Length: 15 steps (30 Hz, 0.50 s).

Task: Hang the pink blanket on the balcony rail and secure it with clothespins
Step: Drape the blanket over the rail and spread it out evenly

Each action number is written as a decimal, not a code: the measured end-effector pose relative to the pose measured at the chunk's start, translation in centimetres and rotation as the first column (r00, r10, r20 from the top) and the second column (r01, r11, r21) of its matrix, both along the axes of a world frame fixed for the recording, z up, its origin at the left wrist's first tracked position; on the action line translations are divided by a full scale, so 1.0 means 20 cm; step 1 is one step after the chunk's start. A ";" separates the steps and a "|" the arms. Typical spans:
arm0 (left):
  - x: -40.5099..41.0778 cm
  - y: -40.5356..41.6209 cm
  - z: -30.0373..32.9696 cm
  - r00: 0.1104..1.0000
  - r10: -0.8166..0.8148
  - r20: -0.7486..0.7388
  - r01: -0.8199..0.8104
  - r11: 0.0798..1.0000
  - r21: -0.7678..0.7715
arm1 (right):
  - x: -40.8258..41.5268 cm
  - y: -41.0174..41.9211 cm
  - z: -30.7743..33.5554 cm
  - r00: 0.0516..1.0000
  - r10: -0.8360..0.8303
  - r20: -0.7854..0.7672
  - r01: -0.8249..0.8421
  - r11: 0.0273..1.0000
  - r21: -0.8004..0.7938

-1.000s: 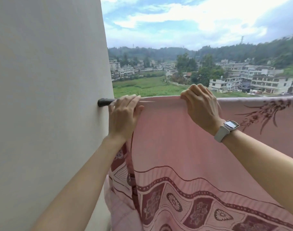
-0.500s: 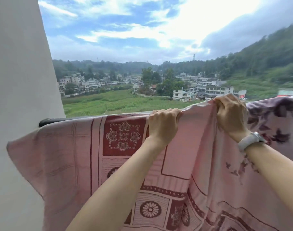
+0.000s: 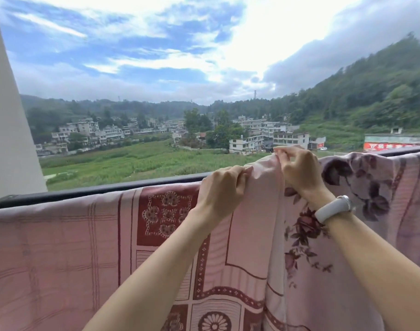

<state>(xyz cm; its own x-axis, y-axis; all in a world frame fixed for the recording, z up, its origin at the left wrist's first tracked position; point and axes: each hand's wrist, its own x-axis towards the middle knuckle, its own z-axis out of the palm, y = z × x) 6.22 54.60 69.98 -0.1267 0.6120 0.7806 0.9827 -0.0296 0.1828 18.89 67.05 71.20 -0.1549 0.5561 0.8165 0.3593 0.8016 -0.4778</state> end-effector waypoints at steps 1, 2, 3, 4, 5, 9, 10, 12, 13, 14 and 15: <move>-0.02 -0.05 0.00 1.000 -0.016 0.021 0.016 1.000 0.010 | -0.02 -0.07 0.01 0.998 0.046 -0.039 -0.043 0.996 0.073; -0.06 -0.11 0.00 0.999 -0.009 0.040 0.007 0.999 0.044 | -0.06 -0.14 0.01 0.994 0.091 -0.066 -0.079 0.982 0.170; -0.10 -0.18 0.00 0.998 0.025 0.050 -0.029 0.996 0.089 | -0.10 -0.21 0.00 0.990 0.125 -0.060 -0.105 0.958 0.266; -0.15 -0.26 -0.01 0.995 0.081 0.054 -0.087 0.988 0.130 | -0.16 -0.28 -0.02 0.990 0.142 -0.024 -0.125 0.928 0.351; -0.22 -0.34 -0.02 0.987 0.150 0.049 -0.156 0.975 0.158 | -0.22 -0.35 -0.04 0.987 0.158 0.028 -0.155 0.895 0.418; -0.49 -0.65 -0.12 0.918 0.396 0.020 -0.394 0.905 0.157 | -0.51 -0.61 -0.16 0.948 0.232 0.216 -0.314 0.788 0.529; -0.56 -0.73 -0.15 0.898 0.440 0.003 -0.436 0.889 0.141 | -0.59 -0.68 -0.20 0.939 0.235 0.251 -0.336 0.782 0.524; -0.68 -0.89 -0.21 0.861 0.505 -0.064 -0.497 0.861 0.109 | -0.72 -0.80 -0.25 0.922 0.225 0.316 -0.364 0.784 0.503; -0.74 -0.96 -0.23 0.846 0.525 -0.096 -0.517 0.850 0.101 | -0.79 -0.86 -0.27 0.914 0.218 0.343 -0.373 0.786 0.493; -0.79 -1.04 -0.24 0.832 0.543 -0.117 -0.534 0.840 0.102 | -0.84 -0.92 -0.28 0.907 0.213 0.362 -0.378 0.788 0.485; -0.84 -1.11 -0.24 0.817 0.563 -0.127 -0.553 0.826 0.109 | -0.90 -0.97 -0.28 0.904 0.207 0.374 -0.381 0.787 0.485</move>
<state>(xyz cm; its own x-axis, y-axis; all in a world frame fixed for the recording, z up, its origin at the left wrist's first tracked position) -10.61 32.47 65.18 -0.3121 0.4196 0.8523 0.8492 0.5254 0.0523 0.89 47.55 65.65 -0.5105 -0.0682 0.8572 0.1125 0.9830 0.1452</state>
